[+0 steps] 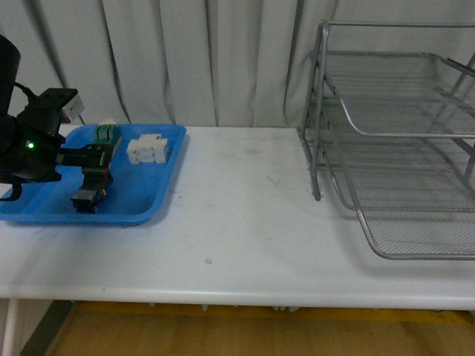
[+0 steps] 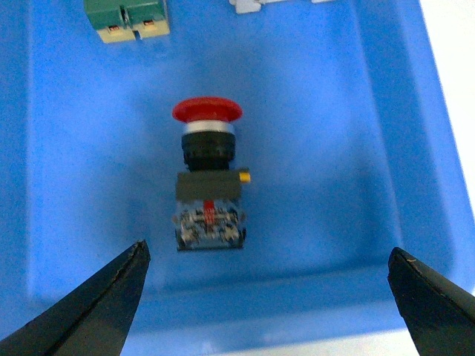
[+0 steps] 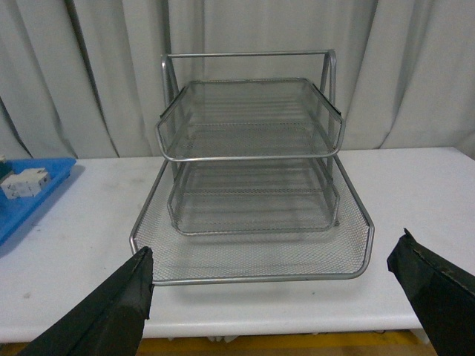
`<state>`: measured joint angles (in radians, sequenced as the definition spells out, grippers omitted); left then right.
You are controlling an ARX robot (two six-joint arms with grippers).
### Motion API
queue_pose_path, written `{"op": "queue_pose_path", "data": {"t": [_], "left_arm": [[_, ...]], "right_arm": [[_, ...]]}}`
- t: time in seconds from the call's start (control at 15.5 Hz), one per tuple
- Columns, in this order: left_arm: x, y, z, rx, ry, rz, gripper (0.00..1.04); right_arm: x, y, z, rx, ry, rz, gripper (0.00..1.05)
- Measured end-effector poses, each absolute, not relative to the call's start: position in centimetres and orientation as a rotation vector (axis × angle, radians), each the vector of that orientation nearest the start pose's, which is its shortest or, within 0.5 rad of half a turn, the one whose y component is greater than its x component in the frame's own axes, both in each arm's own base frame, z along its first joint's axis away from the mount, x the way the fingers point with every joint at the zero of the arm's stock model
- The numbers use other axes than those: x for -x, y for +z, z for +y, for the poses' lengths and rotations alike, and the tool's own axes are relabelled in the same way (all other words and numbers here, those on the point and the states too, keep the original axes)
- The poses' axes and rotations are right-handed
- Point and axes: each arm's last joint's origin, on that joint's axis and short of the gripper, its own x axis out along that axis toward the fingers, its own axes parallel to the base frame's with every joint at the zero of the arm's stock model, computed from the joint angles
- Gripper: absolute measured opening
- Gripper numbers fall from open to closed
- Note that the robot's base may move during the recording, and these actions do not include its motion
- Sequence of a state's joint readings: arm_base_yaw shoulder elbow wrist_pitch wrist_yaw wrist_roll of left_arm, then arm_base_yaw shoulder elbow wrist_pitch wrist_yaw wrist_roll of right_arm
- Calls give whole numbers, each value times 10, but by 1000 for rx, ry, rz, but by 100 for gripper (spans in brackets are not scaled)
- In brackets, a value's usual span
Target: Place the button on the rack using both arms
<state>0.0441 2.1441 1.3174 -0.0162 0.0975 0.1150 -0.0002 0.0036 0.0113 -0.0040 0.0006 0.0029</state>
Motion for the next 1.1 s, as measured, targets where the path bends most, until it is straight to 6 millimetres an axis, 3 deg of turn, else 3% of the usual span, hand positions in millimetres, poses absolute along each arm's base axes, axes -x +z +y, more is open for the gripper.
{"op": "queue_pose_path", "data": {"t": [0.32, 0.71, 0.84, 1.1], "left_arm": [[-475, 89, 27, -64, -72, 876, 98], [-490, 71, 32, -36, -64, 910, 98], [-490, 62, 32, -36, -62, 943, 77], [-481, 63, 33, -21, -65, 927, 39]], "right_arm": [[-97, 167, 0, -3, -1, -4, 98], [-97, 167, 0, -3, -1, -4, 98], [-97, 167, 0, -3, -1, -4, 98], [-97, 167, 0, -3, 0, -4, 98]]}}
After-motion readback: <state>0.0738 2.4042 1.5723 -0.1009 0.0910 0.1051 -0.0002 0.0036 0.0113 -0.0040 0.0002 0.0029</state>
